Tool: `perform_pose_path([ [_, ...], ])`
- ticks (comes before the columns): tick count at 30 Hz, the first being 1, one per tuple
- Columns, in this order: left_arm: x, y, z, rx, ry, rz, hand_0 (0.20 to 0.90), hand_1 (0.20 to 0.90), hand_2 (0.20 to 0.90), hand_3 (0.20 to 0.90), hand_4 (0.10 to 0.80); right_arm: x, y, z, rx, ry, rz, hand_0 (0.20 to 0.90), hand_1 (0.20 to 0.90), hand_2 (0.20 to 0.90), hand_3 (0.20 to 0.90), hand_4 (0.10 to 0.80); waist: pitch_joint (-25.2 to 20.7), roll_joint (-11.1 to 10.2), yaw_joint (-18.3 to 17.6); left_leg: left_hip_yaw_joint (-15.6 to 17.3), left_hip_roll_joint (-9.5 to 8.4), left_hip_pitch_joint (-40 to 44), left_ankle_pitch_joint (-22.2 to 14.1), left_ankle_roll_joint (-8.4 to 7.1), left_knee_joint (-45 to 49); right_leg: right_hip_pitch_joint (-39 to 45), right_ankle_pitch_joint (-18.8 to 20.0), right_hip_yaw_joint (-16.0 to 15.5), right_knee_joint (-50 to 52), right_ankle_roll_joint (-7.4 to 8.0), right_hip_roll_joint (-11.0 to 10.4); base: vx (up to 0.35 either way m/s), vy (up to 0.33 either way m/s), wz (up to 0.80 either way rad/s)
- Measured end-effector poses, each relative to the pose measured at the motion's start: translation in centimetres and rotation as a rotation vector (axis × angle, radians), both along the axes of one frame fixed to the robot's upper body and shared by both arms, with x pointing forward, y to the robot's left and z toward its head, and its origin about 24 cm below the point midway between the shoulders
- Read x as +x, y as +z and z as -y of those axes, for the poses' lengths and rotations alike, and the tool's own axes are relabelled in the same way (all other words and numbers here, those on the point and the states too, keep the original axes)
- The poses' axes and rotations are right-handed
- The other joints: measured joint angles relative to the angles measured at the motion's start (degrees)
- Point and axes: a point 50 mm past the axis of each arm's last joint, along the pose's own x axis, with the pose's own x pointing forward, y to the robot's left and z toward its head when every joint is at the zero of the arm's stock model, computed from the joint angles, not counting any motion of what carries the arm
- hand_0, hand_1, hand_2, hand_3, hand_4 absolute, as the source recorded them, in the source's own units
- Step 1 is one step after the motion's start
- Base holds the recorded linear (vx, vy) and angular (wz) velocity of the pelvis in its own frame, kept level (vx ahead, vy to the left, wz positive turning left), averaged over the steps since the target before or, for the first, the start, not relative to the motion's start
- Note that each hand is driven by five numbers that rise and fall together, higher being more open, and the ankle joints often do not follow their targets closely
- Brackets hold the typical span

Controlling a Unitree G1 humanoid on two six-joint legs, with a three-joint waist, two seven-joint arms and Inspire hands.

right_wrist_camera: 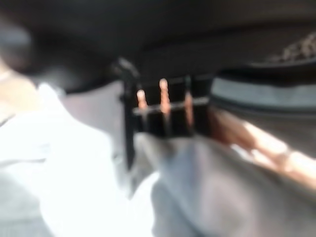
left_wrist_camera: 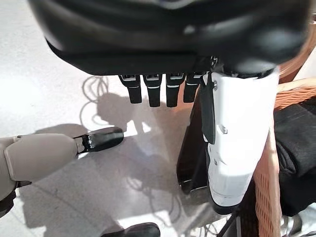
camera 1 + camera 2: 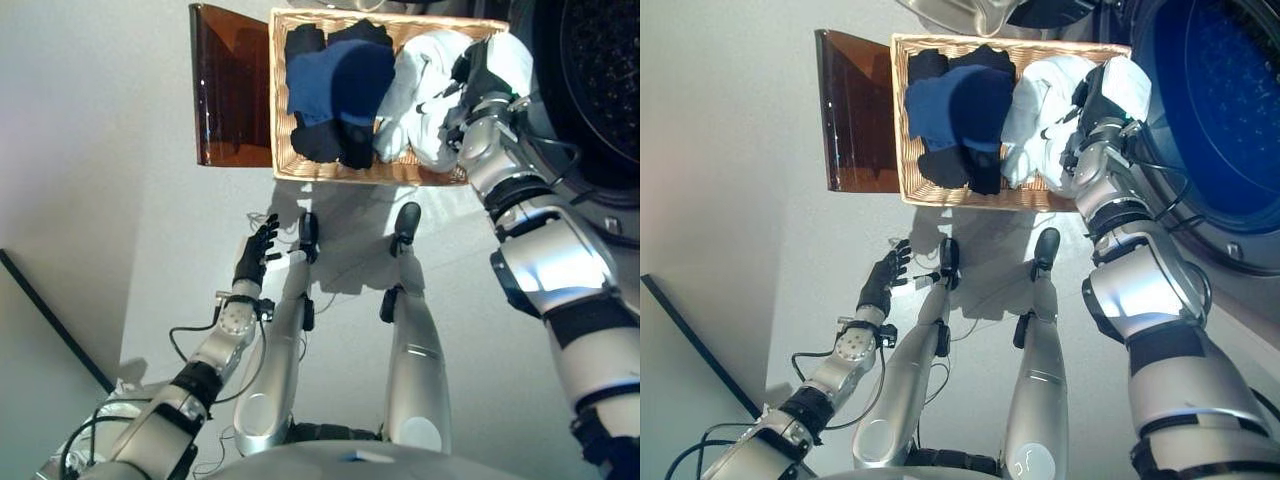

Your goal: Pick up the clothes and place them into the washing machine

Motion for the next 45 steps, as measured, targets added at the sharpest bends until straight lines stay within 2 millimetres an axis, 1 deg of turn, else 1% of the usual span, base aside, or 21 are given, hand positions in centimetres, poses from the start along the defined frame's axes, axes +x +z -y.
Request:
perform_pose_path([
  [3, -0.1, -0.3, 0.0, 0.005, 0.000, -0.012, 0.900, 0.900, 0.900, 0.900, 0.800, -0.1, -1.6, 0.0, -0.015, -0.001, -0.038, 0.900, 0.900, 0.900, 0.900, 0.800, 0.00, 0.02, 0.00, -0.12, 0.03, 1.95, 0.02, -0.03, -0.07, 2.05, -0.03, -0.07, -0.08, 0.01, -0.01, -0.002, -0.006, -0.02],
  [4, -0.1, -0.3, 0.0, 0.006, 0.001, -0.012, 0.900, 0.900, 0.900, 0.900, 0.800, -0.2, -1.8, 0.0, -0.009, -0.001, -0.041, 0.900, 0.900, 0.900, 0.900, 0.800, -0.01, 0.02, -0.04, -0.12, 0.02, 2.26, 0.02, -0.03, -0.09, 2.36, -0.03, -0.07, -0.07, 0.02, -0.02, 0.012, -0.019, -0.06],
  [9, -0.3, -0.9, -0.1, 0.017, 0.018, -0.043, 0.900, 0.900, 0.900, 0.900, 0.800, -0.5, -3.6, -0.3, 0.066, 0.013, -0.033, 0.900, 0.900, 0.900, 0.900, 0.800, -0.02, -0.01, -0.43, -0.03, 0.04, 3.56, 0.03, -0.09, -0.02, 3.60, -0.02, 0.00, -0.05, 0.01, 0.03, 0.001, -0.028, -0.09],
  [11, -0.5, -1.4, -0.1, 0.038, 0.023, -0.069, 0.900, 0.900, 0.900, 0.900, 0.800, -0.9, -5.6, -0.8, 0.125, 0.020, -0.038, 0.900, 0.900, 0.900, 0.900, 0.800, -0.01, -0.03, -1.00, 0.11, 0.07, 4.92, 0.04, -0.07, -0.05, 5.05, -0.01, 0.09, -0.21, 0.01, 0.03, 0.000, -0.026, -0.04],
  [14, -0.7, -1.8, -0.2, 0.054, 0.036, -0.086, 0.900, 0.900, 0.900, 0.900, 0.800, -1.2, -7.8, -1.8, 0.187, 0.034, -0.075, 0.900, 0.900, 0.900, 0.900, 0.800, 0.00, -0.06, -1.80, 0.18, 0.08, 6.94, -0.03, -0.01, -0.20, 7.16, -0.03, 0.04, -0.44, 0.03, 0.02, -0.002, -0.010, -0.03],
  [16, -0.7, -1.8, 0.0, 0.062, 0.028, -0.085, 0.900, 0.900, 0.900, 0.900, 0.800, -1.3, -8.4, -2.1, 0.223, 0.030, -0.079, 0.900, 0.900, 0.900, 0.900, 0.800, 0.00, -0.07, -1.95, 0.22, 0.06, 7.62, -0.05, 0.00, -0.22, 7.82, -0.04, 0.14, -0.54, 0.06, 0.02, -0.005, -0.004, -0.07],
  [18, -0.8, -1.9, 0.1, 0.066, 0.023, -0.089, 0.900, 0.900, 0.900, 0.900, 0.800, -1.4, -8.7, -2.2, 0.252, 0.026, -0.080, 0.900, 0.900, 0.900, 0.900, 0.800, 0.00, -0.10, -2.26, 0.23, 0.07, 7.91, -0.17, -0.16, -0.19, 8.39, -0.06, 0.13, -1.22, 0.57, 0.07, -0.002, -0.007, -0.09],
  [21, -1.0, -2.5, 0.1, 0.070, 0.030, -0.114, 0.900, 0.900, 0.900, 0.900, 0.800, -1.4, -8.8, -2.3, 0.329, 0.011, -0.067, 0.900, 0.900, 0.900, 0.900, 0.800, 0.05, -0.19, -2.82, 0.31, 0.04, 7.91, -0.18, -0.18, -0.18, 8.42, 0.12, 0.24, -1.27, 0.80, 0.06, 0.001, -0.007, -0.03],
  [23, -1.3, -3.0, -0.2, 0.085, 0.039, -0.145, 0.900, 0.900, 0.900, 0.900, 0.800, -1.4, -9.0, -2.6, 0.360, 0.005, -0.059, 0.900, 0.900, 0.900, 0.900, 0.800, 0.20, -0.42, -3.40, 0.36, 0.04, 8.17, -0.17, -0.16, -0.18, 8.67, 0.18, 0.31, -1.32, 0.81, 0.09, 0.009, -0.001, -0.02],
  [25, -1.7, -3.6, -0.4, 0.094, 0.048, -0.171, 0.900, 0.900, 0.900, 0.900, 0.800, -1.6, -9.8, -2.5, 0.391, -0.005, -0.074, 0.900, 0.900, 0.900, 0.900, 0.800, 0.29, -0.81, -3.57, 0.40, 0.06, 9.31, -0.23, -0.09, -0.21, 10.16, 0.41, 0.37, -2.26, 0.86, 0.17, 0.010, 0.000, -0.02],
  [31, -1.7, -3.8, -0.7, 0.103, 0.066, -0.179, 0.900, 0.900, 0.900, 0.900, 0.800, -2.1, -10.8, -2.0, 0.470, -0.046, -0.075, 0.900, 0.900, 0.900, 0.900, 0.800, 0.30, -1.85, -3.55, 0.97, -0.01, 10.48, -0.52, 0.25, -0.23, 11.36, 0.46, 0.77, -2.81, 0.92, 0.15, 0.002, 0.001, -0.01],
  [33, -1.7, -3.8, -0.7, 0.104, 0.069, -0.181, 0.900, 0.900, 0.900, 0.900, 0.800, -2.1, -10.8, -2.1, 0.486, -0.043, -0.072, 0.900, 0.900, 0.900, 0.900, 0.800, 0.33, -2.15, -3.57, 1.23, -0.03, 10.53, -0.58, 0.30, -0.24, 11.36, 0.57, 0.94, -2.85, 0.78, 0.15, 0.010, -0.004, 0.02],
  [38, -1.7, -3.8, -0.8, 0.106, 0.072, -0.182, 0.900, 0.900, 0.900, 0.900, 0.800, -2.1, -11.0, -2.3, 0.507, -0.035, -0.068, 0.900, 0.900, 0.900, 0.900, 0.800, 0.37, -2.35, -3.47, 1.39, -0.03, 10.49, -0.64, 0.32, -0.40, 11.36, 0.59, 1.03, -3.15, 1.00, 0.15, 0.014, -0.004, 0.06],
  [45, -2.4, -3.7, -1.4, 0.095, 0.077, -0.169, 0.900, 0.900, 0.900, 0.900, 0.800, -1.7, -10.1, -3.5, 0.520, 0.012, -0.044, 0.900, 0.900, 0.900, 0.900, 0.800, 0.39, -2.37, -3.21, 0.84, -0.03, 9.17, -0.84, 0.14, -0.50, 10.90, 0.72, 0.37, -4.34, 1.03, 0.14, 0.015, 0.005, 0.06],
])
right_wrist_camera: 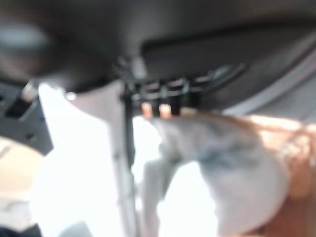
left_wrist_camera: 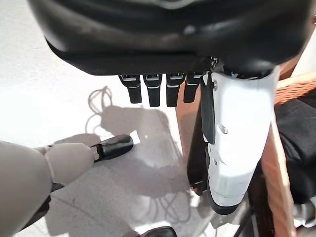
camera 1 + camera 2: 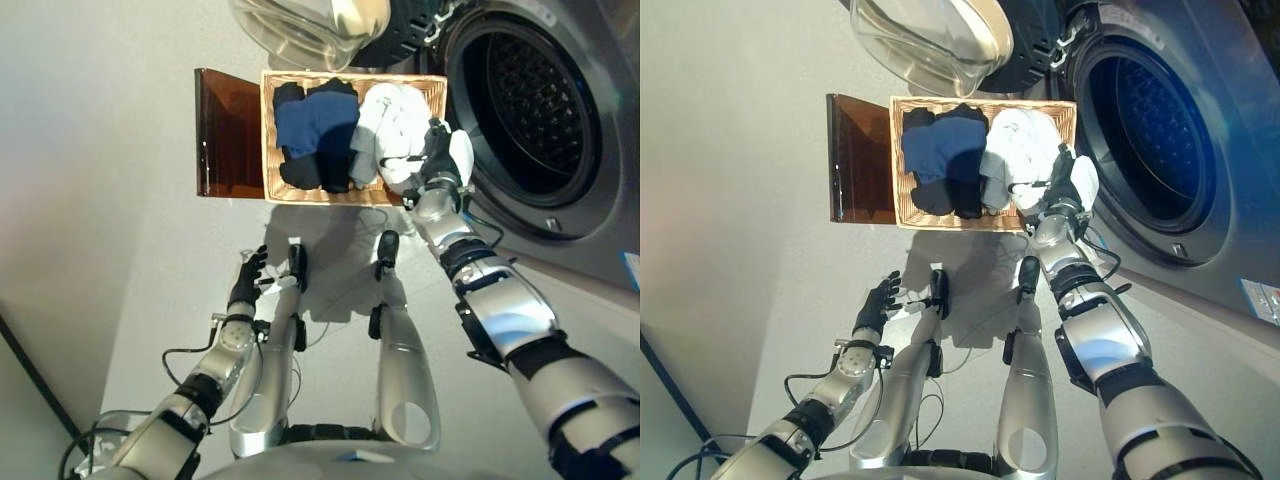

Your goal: Pick up the clothes and place them into the washing machine

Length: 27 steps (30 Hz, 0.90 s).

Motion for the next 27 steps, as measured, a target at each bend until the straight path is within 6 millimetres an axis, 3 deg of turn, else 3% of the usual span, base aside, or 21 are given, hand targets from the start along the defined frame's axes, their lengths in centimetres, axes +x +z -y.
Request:
perform_pose_path([
  [5, 0.0, 0.8, -0.7, -0.004, 0.001, 0.041, 0.900, 0.900, 0.900, 0.900, 0.800, 0.3, 0.8, -1.0, -0.001, 0.033, 0.029, 0.900, 0.900, 0.900, 0.900, 0.800, 0.01, 0.00, 0.84, -0.53, -0.01, -2.80, 0.12, 0.16, 0.03, -2.53, 0.48, -0.40, -0.05, -0.59, 0.01, 0.010, -0.003, 0.08],
  [11, 0.4, 1.6, -1.9, 0.006, 0.022, 0.077, 0.900, 0.900, 0.900, 0.900, 0.800, 0.4, 1.3, -0.6, 0.021, 0.027, 0.034, 0.900, 0.900, 0.900, 0.900, 0.800, 0.03, 0.04, 1.61, -1.04, 0.05, -3.73, 0.12, 0.16, 0.07, -2.95, 0.41, -0.27, -0.12, -0.55, 0.01, 0.005, 0.004, 0.09],
  [17, 0.5, 1.9, -2.1, 0.013, 0.014, 0.092, 0.900, 0.900, 0.900, 0.900, 0.800, 1.1, 3.4, -0.8, 0.065, 0.019, 0.066, 0.900, 0.900, 0.900, 0.900, 0.800, 0.01, 0.08, 1.63, -1.43, 0.16, -6.55, 0.38, -0.46, 0.46, -5.59, 0.41, -0.43, 0.15, -0.48, 0.11, 0.003, -0.001, 0.08],
  [27, 1.1, 3.6, -1.4, -0.021, -0.031, 0.175, 0.900, 0.900, 0.900, 0.900, 0.800, 1.5, 5.9, 1.9, -0.035, -0.068, 0.056, 0.900, 0.900, 0.900, 0.900, 0.800, 0.03, 0.33, 3.60, -2.06, 0.02, -9.01, 1.01, -0.70, 0.68, -8.00, 0.53, -0.70, 0.83, -0.46, -0.02, -0.022, 0.019, 0.03],
])
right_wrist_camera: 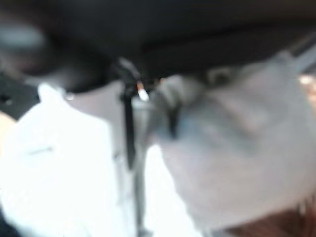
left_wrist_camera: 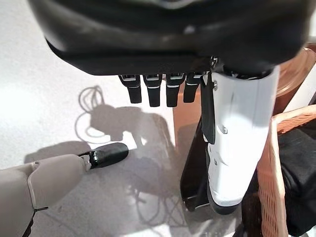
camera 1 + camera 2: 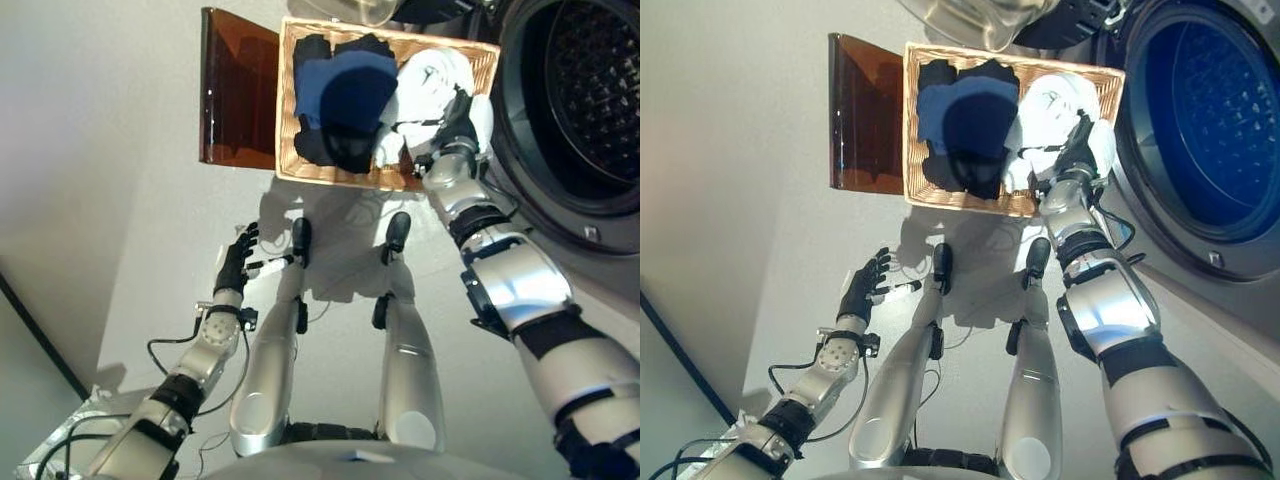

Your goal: Pick up the clothes and place them into the washing machine

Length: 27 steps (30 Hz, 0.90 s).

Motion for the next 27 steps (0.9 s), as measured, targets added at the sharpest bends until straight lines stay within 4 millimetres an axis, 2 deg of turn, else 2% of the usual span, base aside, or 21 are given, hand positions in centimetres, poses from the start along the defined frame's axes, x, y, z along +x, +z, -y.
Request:
perform_pose_path([
  [5, 0.0, 0.1, 0.1, -0.002, -0.011, 0.003, 0.900, 0.900, 0.900, 0.900, 0.800, -0.1, 1.3, 2.1, -0.103, -0.013, -0.029, 0.900, 0.900, 0.900, 0.900, 0.800, -0.04, 0.51, 1.20, -0.09, 0.01, -0.82, 0.03, -0.01, 0.59, -0.74, 0.01, 0.03, 0.47, -0.01, -0.02, -0.014, 0.007, 0.01],
  [12, 0.1, 0.1, 0.3, -0.006, -0.032, 0.002, 0.900, 0.900, 0.900, 0.900, 0.800, -0.1, 1.7, 2.4, -0.137, -0.007, -0.054, 0.900, 0.900, 0.900, 0.900, 0.800, -0.10, 1.06, 1.28, -0.08, 0.00, -0.75, 0.08, -0.07, 0.79, -0.75, -0.11, 0.11, 0.78, 0.14, -0.04, 0.000, 0.002, -0.01],
  [13, 0.1, 0.2, 0.4, -0.008, -0.036, 0.004, 0.900, 0.900, 0.900, 0.900, 0.800, -0.1, 1.7, 2.5, -0.138, -0.009, -0.054, 0.661, 0.661, 0.661, 0.661, 0.629, -0.07, 1.16, 1.32, -0.09, 0.00, -0.75, 0.10, -0.09, 0.80, -0.74, -0.10, 0.10, 0.79, 0.13, -0.04, -0.006, 0.017, -0.07],
  [14, 0.1, 0.2, 0.4, -0.009, -0.039, 0.006, 0.900, 0.900, 0.900, 0.900, 0.800, -0.1, 1.7, 2.6, -0.138, -0.011, -0.053, 0.313, 0.313, 0.313, 0.313, 0.380, -0.10, 1.27, 1.33, -0.08, -0.01, -0.74, 0.11, -0.11, 0.82, -0.75, 0.04, 0.10, 0.81, -0.05, -0.05, -0.003, 0.015, -0.07],
  [15, 0.1, 0.3, 0.5, -0.010, -0.040, 0.008, 0.900, 0.900, 0.900, 0.900, 0.800, -0.1, 1.8, 2.6, -0.138, -0.011, -0.053, 0.200, 0.200, 0.200, 0.200, 0.300, -0.11, 1.40, 1.34, -0.08, -0.02, -0.74, 0.11, -0.11, 0.82, -0.75, 0.06, 0.11, 0.83, -0.08, -0.06, 0.000, 0.000, -0.04],
  [20, 0.1, 0.4, 0.5, -0.011, -0.041, 0.011, 0.900, 0.900, 0.900, 0.900, 0.800, -0.1, 1.9, 2.7, -0.147, -0.015, -0.048, 0.200, 0.200, 0.200, 0.200, 0.300, -0.24, 2.03, 1.35, -0.03, -0.02, -0.61, 0.13, -0.11, 0.83, -0.74, 0.17, 0.25, 0.84, -0.21, -0.03, 0.000, 0.000, 0.00],
  [25, 0.1, 0.3, 0.5, -0.011, -0.042, 0.011, 0.900, 0.900, 0.900, 0.900, 0.800, -0.4, 2.7, 4.2, -0.177, -0.050, -0.039, 0.200, 0.200, 0.200, 0.200, 0.300, -0.34, 3.15, 2.64, 0.00, 0.01, -0.60, 0.18, -0.13, 0.80, -0.86, 0.24, 0.36, 0.80, -0.29, 0.03, 0.002, -0.005, 0.01],
  [27, 0.1, 0.3, 0.5, -0.011, -0.041, 0.010, 0.900, 0.900, 0.900, 0.900, 0.800, -0.4, 2.7, 4.2, -0.177, -0.050, -0.039, 0.200, 0.200, 0.200, 0.200, 0.300, -0.35, 3.17, 2.74, -0.04, 0.03, -0.61, 0.31, 0.02, 0.79, -0.84, 0.25, 0.33, 0.84, -0.31, 0.05, 0.000, 0.000, 0.00],
])
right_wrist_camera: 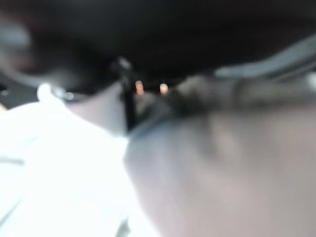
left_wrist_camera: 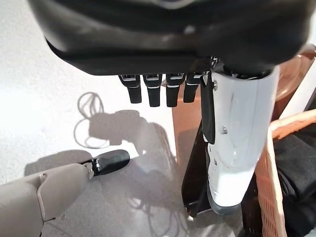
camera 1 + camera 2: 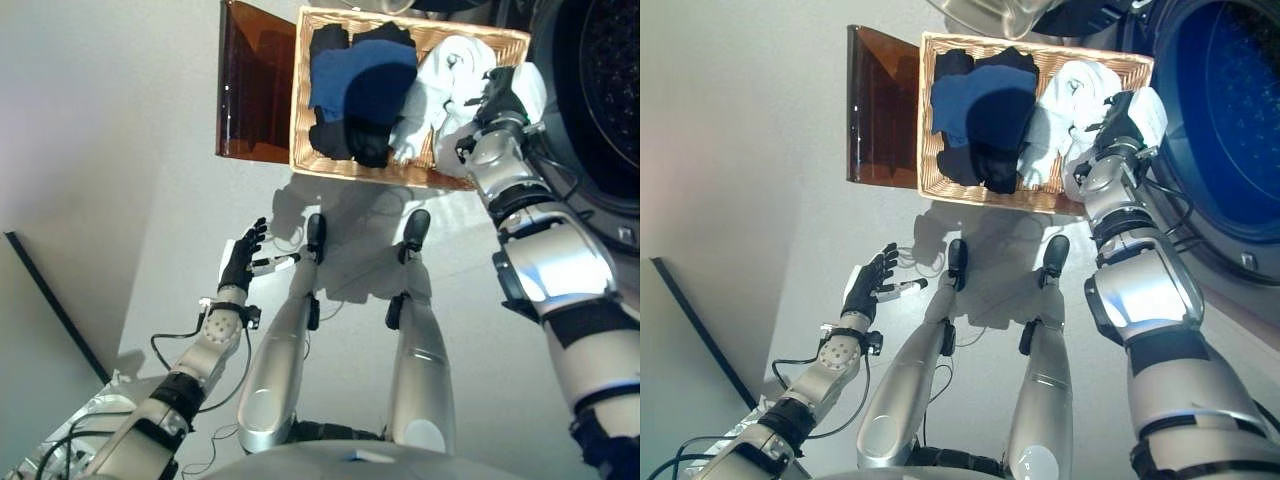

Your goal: Pick up the clothes and place them into the washing machine

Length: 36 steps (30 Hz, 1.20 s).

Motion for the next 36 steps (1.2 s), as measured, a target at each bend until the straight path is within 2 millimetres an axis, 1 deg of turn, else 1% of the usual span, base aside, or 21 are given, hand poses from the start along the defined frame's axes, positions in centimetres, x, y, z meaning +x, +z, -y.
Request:
perform_pose_path([
  [8, 0.0, 0.0, 0.1, 0.001, -0.003, 0.000, 0.900, 0.900, 0.900, 0.900, 0.800, 0.1, -0.1, -0.3, 0.005, 0.004, 0.001, 0.200, 0.200, 0.200, 0.200, 0.300, 0.00, 0.00, 0.11, 0.01, -0.07, -0.01, 0.03, 0.04, -0.04, 0.03, 0.01, -0.07, 0.02, -0.02, -0.10, -0.001, 0.000, 0.01],
  [15, 0.0, 0.0, 0.1, 0.000, -0.004, 0.002, 0.900, 0.900, 0.900, 0.900, 0.800, -0.3, -0.2, 1.0, 0.027, -0.036, -0.004, 0.200, 0.200, 0.200, 0.200, 0.300, 0.00, 0.01, 1.38, 0.02, -0.08, 0.15, 0.07, 0.02, 0.03, 0.04, 0.00, -0.06, 0.41, -0.02, -0.13, -0.002, 0.001, -0.02],
  [23, 0.0, 0.0, 0.0, 0.002, -0.003, -0.001, 0.900, 0.900, 0.900, 0.900, 0.800, -0.3, -0.5, 1.0, 0.060, -0.039, 0.010, 0.200, 0.200, 0.200, 0.200, 0.300, 0.00, 0.00, 1.36, 0.25, -0.15, 0.64, 0.24, 0.21, -0.01, 0.37, 0.03, 0.10, 0.52, -0.03, -0.19, 0.006, -0.001, -0.08],
  [26, 0.0, -0.1, 0.0, 0.003, -0.001, -0.002, 0.900, 0.900, 0.900, 0.900, 0.800, -0.4, -1.2, 0.7, 0.112, -0.032, 0.036, 0.200, 0.200, 0.200, 0.200, 0.300, 0.00, 0.00, 1.15, 0.62, -0.16, 1.54, 0.23, 0.21, -0.11, 1.05, 0.03, 0.38, 0.51, -0.03, -0.19, 0.012, -0.008, -0.10],
  [30, -0.1, -0.2, -0.1, 0.008, 0.004, -0.010, 0.900, 0.900, 0.900, 0.900, 0.800, -0.6, -2.4, 0.1, 0.246, 0.004, 0.095, 0.200, 0.200, 0.200, 0.200, 0.300, 0.02, -0.04, 0.31, 1.52, -0.27, 2.53, 0.20, 0.22, -0.34, 1.42, 0.07, 1.35, 0.55, 0.05, -0.17, 0.019, -0.005, -0.15],
  [32, -0.4, -0.8, -0.4, 0.018, 0.013, -0.035, 0.900, 0.900, 0.900, 0.900, 0.800, -0.8, -3.6, -0.7, 0.354, 0.033, 0.131, 0.200, 0.200, 0.200, 0.200, 0.300, 0.04, -0.06, -0.66, 1.74, -0.29, 3.58, 0.21, 0.24, -0.75, 2.27, 0.10, 1.58, 0.39, 0.10, -0.17, 0.020, -0.011, -0.19],
  [33, -0.4, -0.9, -0.4, 0.018, 0.012, -0.039, 0.900, 0.900, 0.900, 0.900, 0.800, -0.9, -4.0, -0.7, 0.391, 0.035, 0.142, 0.200, 0.200, 0.200, 0.200, 0.300, 0.07, -0.11, -1.28, 1.96, -0.28, 4.20, 0.19, 0.23, -1.15, 2.45, 0.09, 1.82, 0.41, 0.11, -0.11, 0.014, 0.002, -0.18],
  [34, -0.7, -1.1, -0.5, 0.018, 0.016, -0.046, 0.900, 0.900, 0.900, 0.900, 0.800, -1.3, -4.7, -1.0, 0.460, 0.058, 0.191, 0.200, 0.200, 0.200, 0.200, 0.300, 0.07, -0.11, -1.48, 2.42, -0.31, 4.83, 0.27, 0.34, -1.46, 2.90, 0.12, 2.12, 0.29, 0.12, -0.13, 0.014, 0.006, -0.13],
  [36, -1.0, -1.6, -0.6, 0.021, 0.022, -0.065, 0.900, 0.900, 0.900, 0.900, 0.800, -1.7, -5.8, -1.3, 0.521, 0.067, 0.207, 0.200, 0.200, 0.200, 0.200, 0.300, 0.07, -0.12, -2.45, 3.21, -0.49, 5.68, -0.10, 0.52, -1.47, 3.28, 0.14, 3.05, 0.22, 0.36, -0.16, 0.018, -0.003, -0.15],
])
